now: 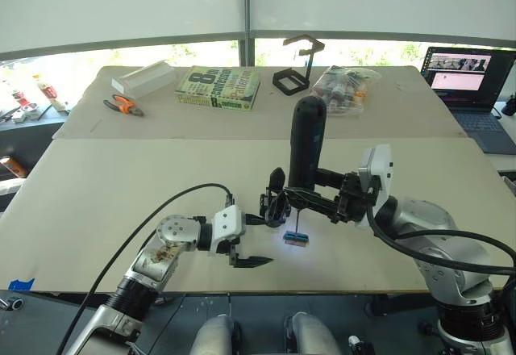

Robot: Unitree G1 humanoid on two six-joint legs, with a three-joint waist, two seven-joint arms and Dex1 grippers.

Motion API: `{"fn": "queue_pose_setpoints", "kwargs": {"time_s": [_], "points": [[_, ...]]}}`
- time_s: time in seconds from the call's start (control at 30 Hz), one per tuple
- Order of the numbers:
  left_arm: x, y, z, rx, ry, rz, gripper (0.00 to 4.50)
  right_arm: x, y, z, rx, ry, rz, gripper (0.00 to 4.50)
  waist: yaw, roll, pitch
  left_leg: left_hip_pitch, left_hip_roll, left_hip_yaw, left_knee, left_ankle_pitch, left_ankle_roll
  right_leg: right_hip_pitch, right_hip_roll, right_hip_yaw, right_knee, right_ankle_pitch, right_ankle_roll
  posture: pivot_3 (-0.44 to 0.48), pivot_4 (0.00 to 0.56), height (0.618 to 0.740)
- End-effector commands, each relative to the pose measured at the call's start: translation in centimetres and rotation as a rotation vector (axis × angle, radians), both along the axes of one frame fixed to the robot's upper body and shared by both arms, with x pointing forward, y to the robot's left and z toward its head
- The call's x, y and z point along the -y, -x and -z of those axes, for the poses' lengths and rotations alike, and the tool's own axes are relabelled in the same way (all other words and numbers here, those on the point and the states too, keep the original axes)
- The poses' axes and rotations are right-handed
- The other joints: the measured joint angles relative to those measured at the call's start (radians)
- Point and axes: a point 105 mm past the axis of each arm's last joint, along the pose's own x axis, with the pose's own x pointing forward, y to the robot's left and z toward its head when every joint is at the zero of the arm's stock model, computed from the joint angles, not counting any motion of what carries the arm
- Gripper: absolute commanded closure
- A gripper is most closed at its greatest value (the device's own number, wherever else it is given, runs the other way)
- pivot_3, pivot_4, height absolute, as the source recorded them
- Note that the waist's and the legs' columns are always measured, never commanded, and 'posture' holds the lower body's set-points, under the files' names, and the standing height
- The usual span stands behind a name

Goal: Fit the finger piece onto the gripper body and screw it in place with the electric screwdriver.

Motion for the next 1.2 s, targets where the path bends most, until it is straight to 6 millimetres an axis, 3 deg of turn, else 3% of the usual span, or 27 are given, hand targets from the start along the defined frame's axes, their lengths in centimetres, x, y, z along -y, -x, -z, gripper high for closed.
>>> {"fn": "queue_pose_setpoints", "kwargs": {"time_s": [0.03,1.2], "points": [[-0.08,0.22,-0.71,0.031,0.016,0.008,0.00,-0.05,0.67,-1.56,0.063,-0.026,-0.024,2.58,0.000,0.000,0.000,0.000,0.000,0.000,0.000,0.000,0.000,0.000,0.000,0.000,0.000,0.000,0.000,0.000,0.150,0.740],[-0.19,0.41,-0.50,0.040,0.008,0.015,0.00,-0.18,0.73,-1.33,0.063,-0.042,-0.026,2.58,0.000,0.000,0.000,0.000,0.000,0.000,0.000,0.000,0.000,0.000,0.000,0.000,0.001,0.000,0.000,0.000,0.150,0.740]]}}
